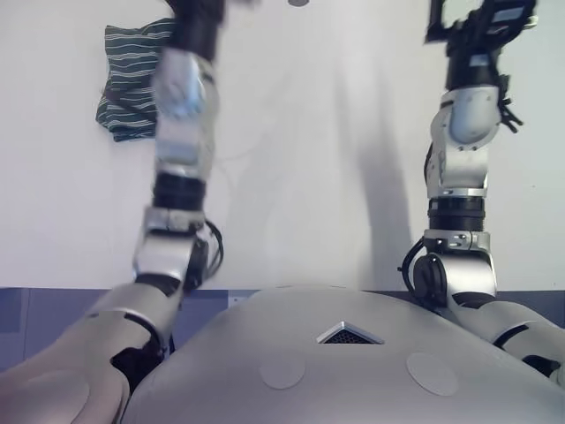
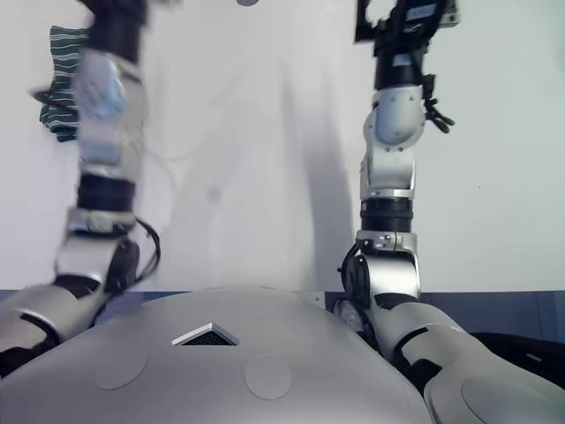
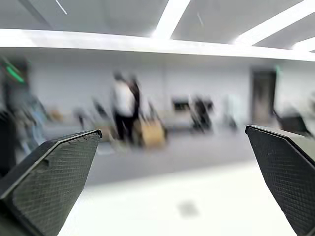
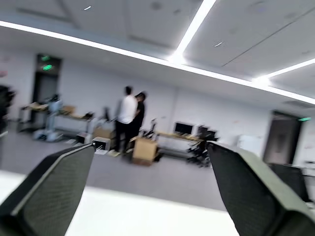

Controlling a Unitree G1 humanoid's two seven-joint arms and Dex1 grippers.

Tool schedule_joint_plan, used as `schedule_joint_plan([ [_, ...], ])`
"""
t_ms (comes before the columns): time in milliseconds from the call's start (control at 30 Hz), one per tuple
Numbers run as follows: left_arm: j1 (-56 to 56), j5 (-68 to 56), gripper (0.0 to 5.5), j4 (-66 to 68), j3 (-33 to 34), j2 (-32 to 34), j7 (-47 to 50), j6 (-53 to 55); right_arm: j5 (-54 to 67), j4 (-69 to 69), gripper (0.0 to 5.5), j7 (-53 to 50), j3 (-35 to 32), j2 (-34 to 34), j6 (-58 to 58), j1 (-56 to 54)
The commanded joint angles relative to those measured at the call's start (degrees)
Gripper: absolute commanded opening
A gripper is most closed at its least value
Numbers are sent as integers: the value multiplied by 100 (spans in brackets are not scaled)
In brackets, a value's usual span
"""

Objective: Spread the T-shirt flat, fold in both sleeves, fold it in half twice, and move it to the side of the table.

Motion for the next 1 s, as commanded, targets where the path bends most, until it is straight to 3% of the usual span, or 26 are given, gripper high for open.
schedule_joint_plan([
  [33, -44, 113, 538, -239, 143, -366, 197, -127, -117, 99, 421, 58, 250, 94, 36, -58],
  [433, -142, 678, 538, -339, 600, -344, 436, 259, -153, 219, 421, -50, 426, 326, 130, -485],
  [633, -313, 865, 538, -239, 816, -520, 722, -284, -127, 191, 421, -87, 445, 316, 143, -454],
  [1000, -212, 937, 538, -458, 440, -708, 408, 24, -163, -109, 421, -105, 552, 359, 278, -347],
])
